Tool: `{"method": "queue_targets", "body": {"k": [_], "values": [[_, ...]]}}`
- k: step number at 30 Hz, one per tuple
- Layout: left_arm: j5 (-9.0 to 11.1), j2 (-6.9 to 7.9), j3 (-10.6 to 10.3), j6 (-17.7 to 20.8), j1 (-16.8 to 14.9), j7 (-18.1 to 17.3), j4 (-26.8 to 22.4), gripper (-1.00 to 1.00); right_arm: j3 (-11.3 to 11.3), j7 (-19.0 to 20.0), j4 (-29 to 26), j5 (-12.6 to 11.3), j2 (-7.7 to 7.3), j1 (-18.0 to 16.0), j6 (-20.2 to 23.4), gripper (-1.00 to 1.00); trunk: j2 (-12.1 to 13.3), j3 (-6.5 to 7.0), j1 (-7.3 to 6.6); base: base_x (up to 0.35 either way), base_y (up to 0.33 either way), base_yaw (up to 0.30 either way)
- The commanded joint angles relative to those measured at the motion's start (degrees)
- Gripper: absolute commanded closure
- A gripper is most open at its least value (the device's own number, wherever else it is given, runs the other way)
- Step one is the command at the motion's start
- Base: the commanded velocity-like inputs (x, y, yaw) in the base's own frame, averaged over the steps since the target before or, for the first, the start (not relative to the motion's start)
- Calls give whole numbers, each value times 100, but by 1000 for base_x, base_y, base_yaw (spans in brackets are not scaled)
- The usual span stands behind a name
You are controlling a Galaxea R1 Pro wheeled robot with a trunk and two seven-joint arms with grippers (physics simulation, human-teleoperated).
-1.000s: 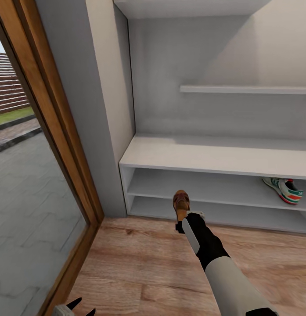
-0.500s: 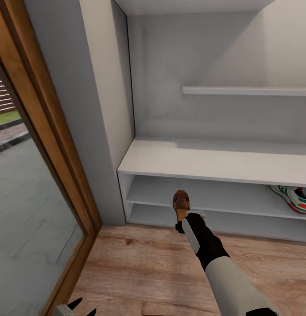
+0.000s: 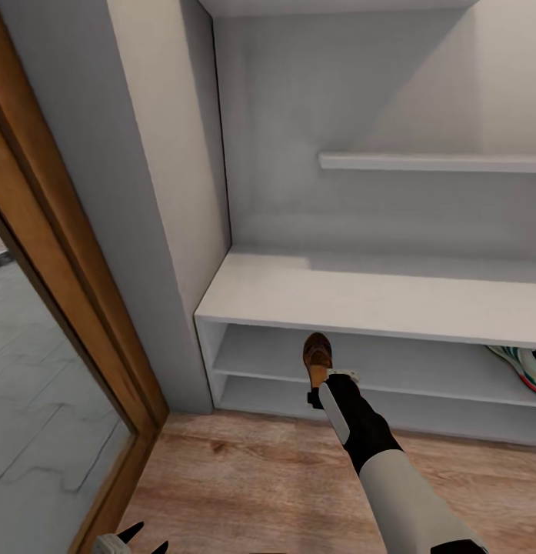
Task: Pick up the two gym shoes and the two sandals from the corridor floor and place them onto the hallstand (shoe rack) in the corridor, making sure they are on the rack and not on the floor. Arrange them so the two gym shoes are next to each other and the two sandals are next to each other.
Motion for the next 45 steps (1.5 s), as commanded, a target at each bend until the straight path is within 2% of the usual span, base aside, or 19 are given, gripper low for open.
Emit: {"method": "queue_targets", "body": {"k": [1, 15, 45], "values": [[7, 0, 9, -30, -4, -23, 7, -100, 8, -66, -4, -74, 0, -3, 8, 100, -2, -5, -1, 32, -10, 0], [7, -3, 9, -30, -4, -23, 7, -100, 4, -66, 8, -67, 0, -3, 8, 100, -2, -5, -1, 141, -87, 0], [7, 1, 9, -30, -4, -23, 7, -100, 4, -66, 2, -70, 0, -1, 8, 100, -2, -5, -1, 88, -4, 0]]}}
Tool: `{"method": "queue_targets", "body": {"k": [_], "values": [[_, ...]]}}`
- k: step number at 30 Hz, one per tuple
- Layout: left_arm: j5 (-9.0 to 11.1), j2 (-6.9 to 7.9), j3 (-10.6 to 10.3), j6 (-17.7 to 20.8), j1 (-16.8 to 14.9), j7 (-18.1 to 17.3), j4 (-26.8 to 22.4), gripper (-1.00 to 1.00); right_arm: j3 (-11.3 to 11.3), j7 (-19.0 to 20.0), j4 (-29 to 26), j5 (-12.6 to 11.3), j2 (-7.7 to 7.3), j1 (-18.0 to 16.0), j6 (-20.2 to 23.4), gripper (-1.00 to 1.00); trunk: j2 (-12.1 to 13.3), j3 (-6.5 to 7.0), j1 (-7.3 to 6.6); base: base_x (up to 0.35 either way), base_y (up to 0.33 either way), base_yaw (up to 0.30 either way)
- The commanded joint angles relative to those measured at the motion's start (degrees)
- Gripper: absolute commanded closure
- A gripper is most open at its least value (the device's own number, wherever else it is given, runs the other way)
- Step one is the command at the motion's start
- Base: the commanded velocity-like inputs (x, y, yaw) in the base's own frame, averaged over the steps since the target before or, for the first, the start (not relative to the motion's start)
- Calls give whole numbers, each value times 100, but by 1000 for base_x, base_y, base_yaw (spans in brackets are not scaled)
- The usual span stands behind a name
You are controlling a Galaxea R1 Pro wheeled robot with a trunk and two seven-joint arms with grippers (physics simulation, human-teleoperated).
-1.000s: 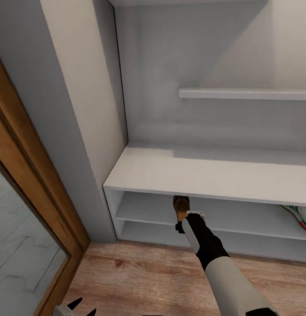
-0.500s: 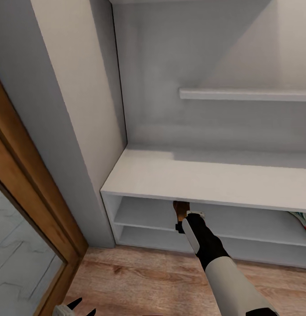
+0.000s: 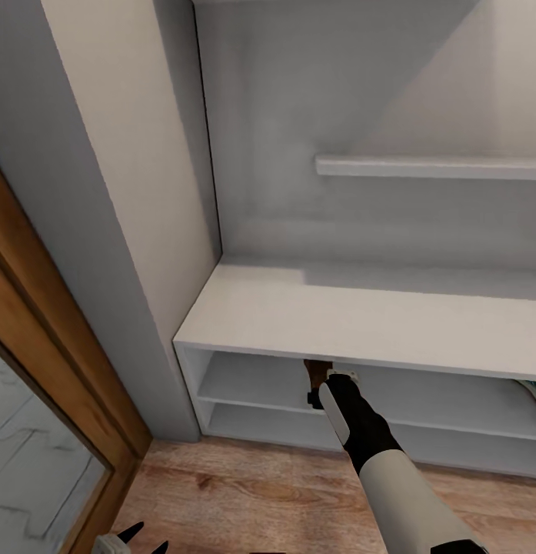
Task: Pick up the two gym shoes and the two sandals from the corridor floor and place them onto the hallstand (shoe rack) in the corridor, making sure they are on the rack and not on the floor. Arrange them so the two gym shoes are next to each other and the two sandals are next to each other.
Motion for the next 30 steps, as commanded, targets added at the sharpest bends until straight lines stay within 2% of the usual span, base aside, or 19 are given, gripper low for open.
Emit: {"method": "queue_targets", "body": {"k": [1, 12, 13, 30], "values": [[7, 0, 9, -30, -4, -23, 7, -100, 9, -66, -5, -73, 0, -3, 8, 100, -2, -5, 1, 215, 0, 0], [7, 0, 9, -30, -4, -23, 7, -100, 9, -66, -9, -71, 0, -4, 8, 100, -2, -5, 1, 100, 0, 0], [7, 0, 9, -30, -4, -23, 7, -100, 9, -66, -9, -71, 0, -4, 8, -100, -2, -5, 1, 5, 0, 0], [7, 0, 9, -30, -4, -23, 9, -100, 9, -66, -14, -69, 0, -3, 8, -100, -2, -5, 1, -4, 0, 0]]}}
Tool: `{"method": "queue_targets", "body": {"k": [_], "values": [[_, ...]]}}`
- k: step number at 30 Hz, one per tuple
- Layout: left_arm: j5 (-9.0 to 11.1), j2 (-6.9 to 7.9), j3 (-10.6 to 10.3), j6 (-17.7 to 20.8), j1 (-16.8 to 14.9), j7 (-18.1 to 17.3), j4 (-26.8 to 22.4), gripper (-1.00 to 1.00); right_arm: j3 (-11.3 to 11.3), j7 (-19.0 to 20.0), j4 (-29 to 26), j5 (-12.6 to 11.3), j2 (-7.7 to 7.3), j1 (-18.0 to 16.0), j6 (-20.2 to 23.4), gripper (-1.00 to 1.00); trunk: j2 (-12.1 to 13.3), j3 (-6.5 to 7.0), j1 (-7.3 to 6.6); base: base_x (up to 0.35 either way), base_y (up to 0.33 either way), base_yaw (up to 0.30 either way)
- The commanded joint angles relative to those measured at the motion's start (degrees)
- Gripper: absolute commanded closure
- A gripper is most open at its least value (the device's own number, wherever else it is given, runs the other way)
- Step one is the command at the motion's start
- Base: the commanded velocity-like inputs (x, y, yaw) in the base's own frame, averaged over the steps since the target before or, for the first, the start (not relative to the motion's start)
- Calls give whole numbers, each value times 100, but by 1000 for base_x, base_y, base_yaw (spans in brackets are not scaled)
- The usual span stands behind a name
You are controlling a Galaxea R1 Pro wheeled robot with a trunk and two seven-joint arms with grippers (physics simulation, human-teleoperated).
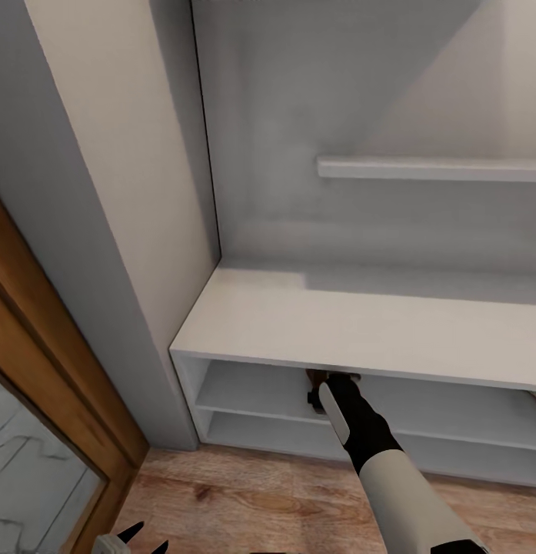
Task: Pick up the two gym shoes and the two sandals from the corridor floor and place them onto the hallstand (shoe rack) in the corridor, making sure they are on the rack and not on the floor. Arrange them so the two gym shoes are next to each other and the two sandals are next to each other.
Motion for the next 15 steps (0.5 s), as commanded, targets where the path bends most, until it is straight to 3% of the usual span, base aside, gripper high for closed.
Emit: {"method": "queue_targets", "body": {"k": [1, 7, 15], "values": [[7, 0, 9, -30, -4, -23, 6, -100, 9, -57, -5, -60, 0, -3, 10, -100, -2, -5, -2, -95, 0, 0], [7, 0, 9, -30, -4, -23, 6, -100, 9, -57, 1, -60, 0, -4, 10, -100, -2, -5, -2, -210, 0, 0], [7, 0, 9, -30, -4, -23, 10, -100, 9, -57, 4, -60, 0, -1, 10, -100, -2, -5, -2, -307, 0, 0]]}}
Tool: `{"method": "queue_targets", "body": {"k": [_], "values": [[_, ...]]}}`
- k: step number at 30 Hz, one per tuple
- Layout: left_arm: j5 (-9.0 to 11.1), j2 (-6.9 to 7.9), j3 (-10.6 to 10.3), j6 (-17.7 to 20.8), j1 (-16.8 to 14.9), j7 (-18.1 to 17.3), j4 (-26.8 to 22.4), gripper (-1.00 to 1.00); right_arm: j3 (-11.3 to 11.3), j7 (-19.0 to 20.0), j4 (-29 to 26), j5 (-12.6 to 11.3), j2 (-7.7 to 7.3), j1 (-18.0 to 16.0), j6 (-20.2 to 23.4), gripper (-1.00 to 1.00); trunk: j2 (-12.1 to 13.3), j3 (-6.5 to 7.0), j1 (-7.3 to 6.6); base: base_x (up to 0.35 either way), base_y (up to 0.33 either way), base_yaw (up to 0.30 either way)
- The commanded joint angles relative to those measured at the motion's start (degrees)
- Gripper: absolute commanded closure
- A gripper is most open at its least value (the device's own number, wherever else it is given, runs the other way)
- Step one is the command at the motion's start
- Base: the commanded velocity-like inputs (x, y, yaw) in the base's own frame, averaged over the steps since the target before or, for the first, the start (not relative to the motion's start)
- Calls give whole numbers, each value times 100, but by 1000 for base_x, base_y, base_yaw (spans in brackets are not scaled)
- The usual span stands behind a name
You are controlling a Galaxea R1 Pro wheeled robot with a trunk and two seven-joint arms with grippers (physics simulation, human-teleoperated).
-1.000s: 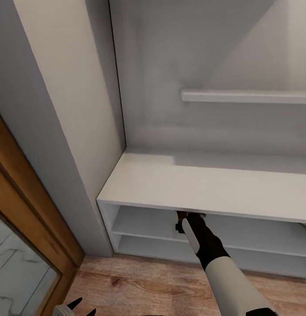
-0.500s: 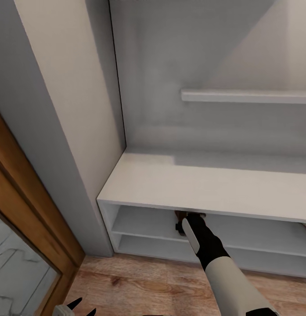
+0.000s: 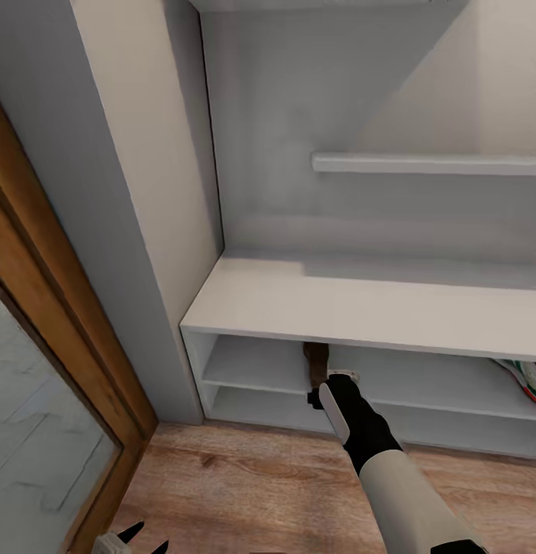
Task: Pick up the two gym shoes and the two sandals from the corridor floor and place them onto the hallstand (shoe rack) in the corridor, making sure they are on the rack and not on the floor. Arrange them so the two gym shoes are next to each other and the two sandals are next to each other.
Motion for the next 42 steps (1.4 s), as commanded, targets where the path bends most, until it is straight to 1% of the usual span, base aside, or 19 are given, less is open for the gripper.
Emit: {"method": "queue_targets", "body": {"k": [1, 27, 32, 38, 40, 42], "values": [[7, 0, 9, -30, -4, -23, 6, -100, 9, -56, -5, -59, 0, -4, 10, -100, -2, -5, -5, -326, 0, 0], [7, 9, 9, -30, -4, -23, 10, -100, 27, -39, 3, -68, 0, 1, -29, -100, -2, -5, -5, -326, 0, 0], [7, 9, 9, -30, -4, -23, 10, -100, 30, -39, 4, -62, 0, 2, -33, -100, -2, -5, -5, -209, 0, 0], [7, 9, 11, -30, -4, -21, 10, -100, 27, -39, 2, -60, 0, 2, -82, -100, -2, -5, -5, -84, 0, 0], [7, 9, 11, -30, -4, -19, 10, -100, 31, -39, 7, -60, 0, 2, -177, -100, -2, -5, -5, -26, 0, 0], [7, 9, 13, -30, -4, -15, 10, -100, 30, -39, 112, -61, 0, 2, -411, -100, -2, -5, -5, -8, 0, 0]]}}
